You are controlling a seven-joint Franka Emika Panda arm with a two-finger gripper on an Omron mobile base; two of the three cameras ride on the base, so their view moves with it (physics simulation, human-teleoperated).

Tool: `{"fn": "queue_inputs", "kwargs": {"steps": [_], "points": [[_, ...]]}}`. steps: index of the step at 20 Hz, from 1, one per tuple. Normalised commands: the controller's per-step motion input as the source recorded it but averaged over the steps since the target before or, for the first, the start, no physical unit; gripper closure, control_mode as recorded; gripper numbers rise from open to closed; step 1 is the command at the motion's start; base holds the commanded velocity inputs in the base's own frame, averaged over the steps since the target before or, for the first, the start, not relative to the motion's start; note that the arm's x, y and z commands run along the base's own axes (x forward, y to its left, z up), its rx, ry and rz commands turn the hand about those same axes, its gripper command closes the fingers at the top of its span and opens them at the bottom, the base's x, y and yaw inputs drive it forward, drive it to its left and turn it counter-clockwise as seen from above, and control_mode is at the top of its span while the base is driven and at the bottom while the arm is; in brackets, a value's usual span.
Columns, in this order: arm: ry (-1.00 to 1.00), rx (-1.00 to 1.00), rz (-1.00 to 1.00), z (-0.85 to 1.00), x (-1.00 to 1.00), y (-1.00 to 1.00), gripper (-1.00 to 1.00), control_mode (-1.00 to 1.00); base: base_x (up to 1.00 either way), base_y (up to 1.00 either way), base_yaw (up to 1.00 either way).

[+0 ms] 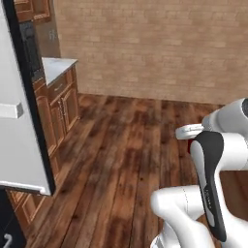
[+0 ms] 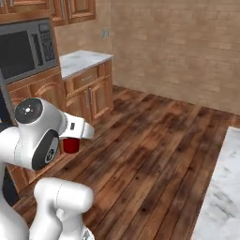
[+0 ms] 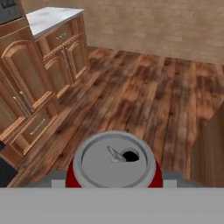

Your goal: Open the fridge, grab two sodas, and place both sodas inside the bowl with ice on the dining counter.

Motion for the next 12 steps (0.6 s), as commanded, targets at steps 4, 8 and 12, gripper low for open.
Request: {"fn": "queue_inputs", "kwargs": {"steps": [4, 8, 12], "points": [[0.0, 0.0, 0.0, 0.0, 0.0, 0.0, 1.0, 1.0, -0.04, 0.0, -0.71], [0.0, 0.0, 0.0, 0.0, 0.0, 0.0, 1.0, 1.0, 0.01, 0.01, -0.63], [0.0, 0.0, 0.0, 0.0, 0.0, 0.0, 1.0, 1.0, 0.17, 0.13, -0.57]]}}
